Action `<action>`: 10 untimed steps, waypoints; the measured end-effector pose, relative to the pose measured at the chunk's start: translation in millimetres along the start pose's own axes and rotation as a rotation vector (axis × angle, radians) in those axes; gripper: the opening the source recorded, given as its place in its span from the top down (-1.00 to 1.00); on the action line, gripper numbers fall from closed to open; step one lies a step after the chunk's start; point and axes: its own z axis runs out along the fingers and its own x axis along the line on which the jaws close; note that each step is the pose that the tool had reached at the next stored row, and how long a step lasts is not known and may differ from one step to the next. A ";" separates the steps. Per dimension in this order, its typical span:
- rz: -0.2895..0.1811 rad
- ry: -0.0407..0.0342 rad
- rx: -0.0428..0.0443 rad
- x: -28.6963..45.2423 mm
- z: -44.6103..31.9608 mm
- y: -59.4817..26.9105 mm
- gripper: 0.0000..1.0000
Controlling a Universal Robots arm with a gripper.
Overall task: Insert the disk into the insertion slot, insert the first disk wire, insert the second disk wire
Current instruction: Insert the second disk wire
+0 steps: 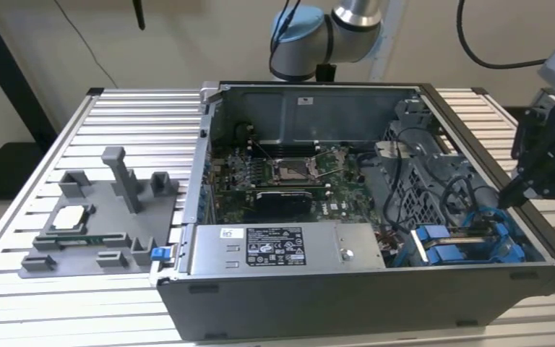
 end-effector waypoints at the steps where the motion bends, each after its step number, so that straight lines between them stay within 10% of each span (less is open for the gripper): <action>1: 0.000 0.0001 0.0000 -0.1 -1.3 1.4 1.00; 10: 0.000 -0.0002 0.0069 -1.1 -14.1 20.9 1.00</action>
